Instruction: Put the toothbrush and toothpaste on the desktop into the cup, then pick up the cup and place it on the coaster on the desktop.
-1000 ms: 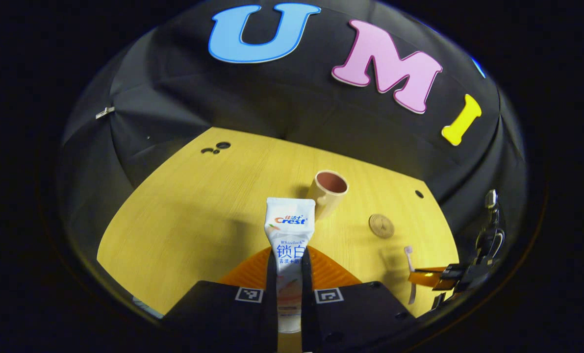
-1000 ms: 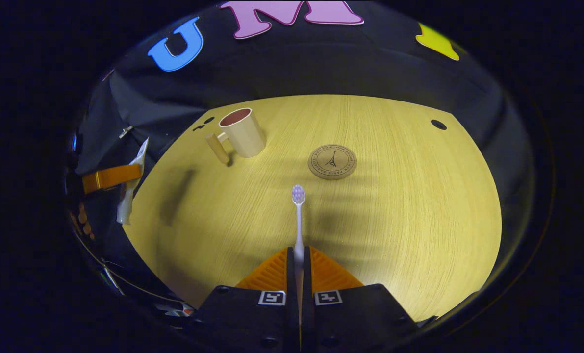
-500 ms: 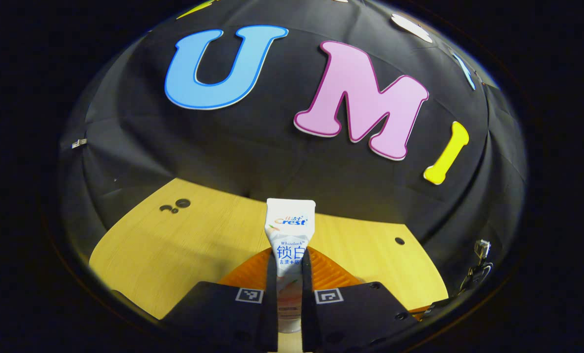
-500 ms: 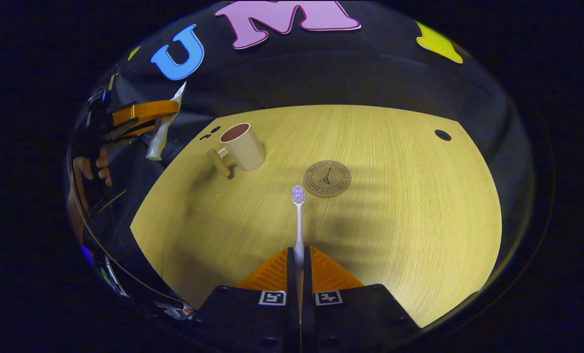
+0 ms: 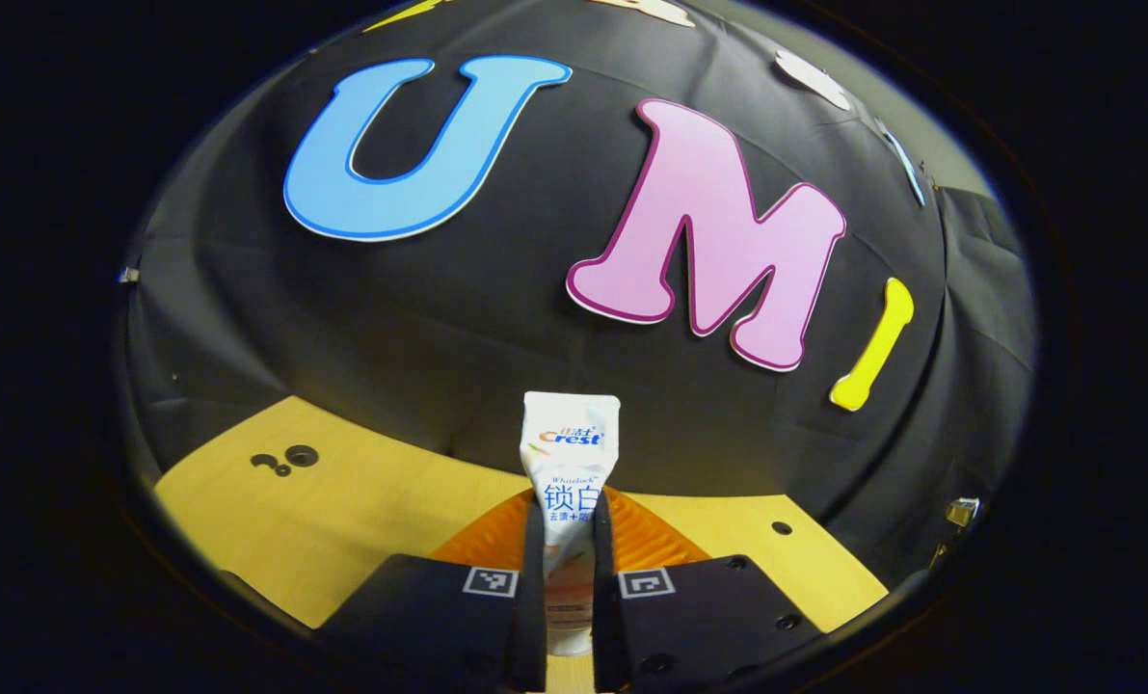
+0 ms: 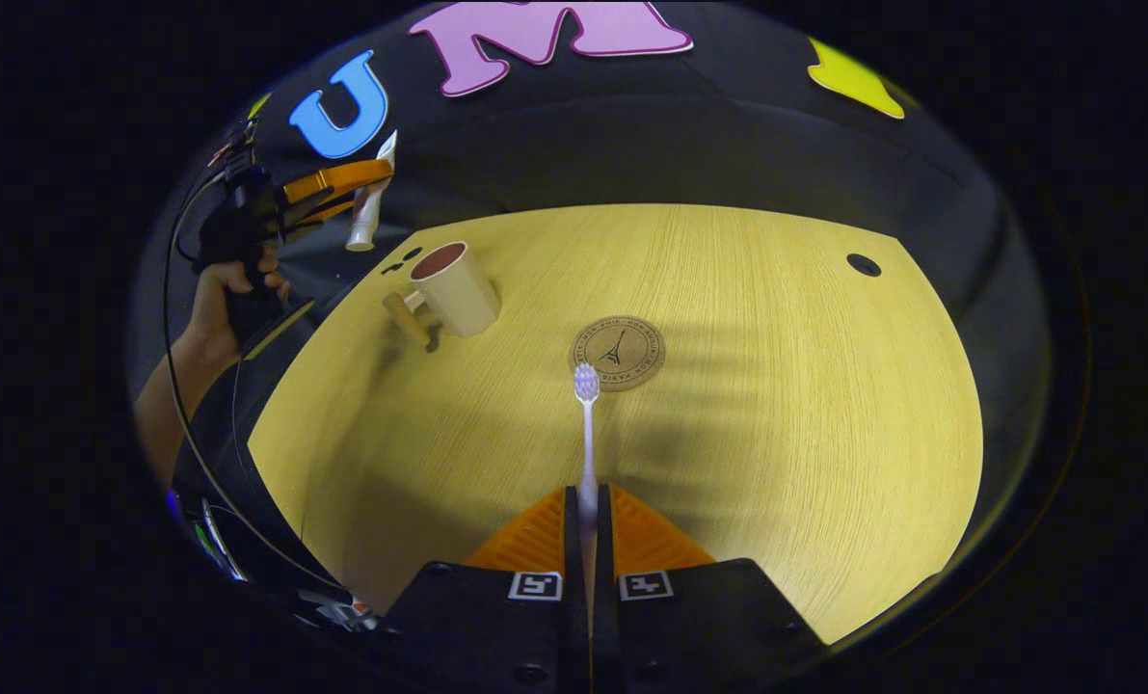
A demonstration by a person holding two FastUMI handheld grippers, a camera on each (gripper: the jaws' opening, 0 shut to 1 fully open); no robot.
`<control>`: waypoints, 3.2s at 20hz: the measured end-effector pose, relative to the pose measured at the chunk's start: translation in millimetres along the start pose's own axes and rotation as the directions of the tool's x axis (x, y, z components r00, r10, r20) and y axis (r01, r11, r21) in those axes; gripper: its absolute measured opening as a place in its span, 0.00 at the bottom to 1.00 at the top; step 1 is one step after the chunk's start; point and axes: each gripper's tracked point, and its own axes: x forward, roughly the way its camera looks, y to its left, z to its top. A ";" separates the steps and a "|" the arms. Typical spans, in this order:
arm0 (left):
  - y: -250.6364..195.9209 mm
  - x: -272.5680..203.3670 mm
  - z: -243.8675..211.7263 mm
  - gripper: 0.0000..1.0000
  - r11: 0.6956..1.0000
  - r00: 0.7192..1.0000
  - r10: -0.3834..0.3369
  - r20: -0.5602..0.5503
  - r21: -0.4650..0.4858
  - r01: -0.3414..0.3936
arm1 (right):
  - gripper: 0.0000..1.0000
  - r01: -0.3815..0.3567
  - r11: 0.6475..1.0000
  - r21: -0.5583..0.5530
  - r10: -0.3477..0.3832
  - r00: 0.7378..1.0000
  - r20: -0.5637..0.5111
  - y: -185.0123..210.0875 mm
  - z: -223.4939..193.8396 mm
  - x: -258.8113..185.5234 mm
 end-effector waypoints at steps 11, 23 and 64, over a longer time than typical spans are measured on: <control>8.8 41.4 -41.0 0.26 0.997 0.996 0.080 0.049 -0.005 -0.080 | 0.07 0.001 1.000 -0.009 -0.001 1.000 -0.010 1.2 1.3 22.3; 14.6 15.6 -81.0 0.71 0.989 0.989 0.145 -0.012 0.005 -0.144 | 0.07 -0.003 1.000 -0.020 0.004 1.000 0.012 -1.8 6.5 25.9; 66.3 -237.7 -175.5 0.98 0.869 0.899 0.400 -0.175 -0.237 -0.433 | 0.06 -0.128 0.985 -0.117 0.174 0.751 0.637 172.4 291.4 119.4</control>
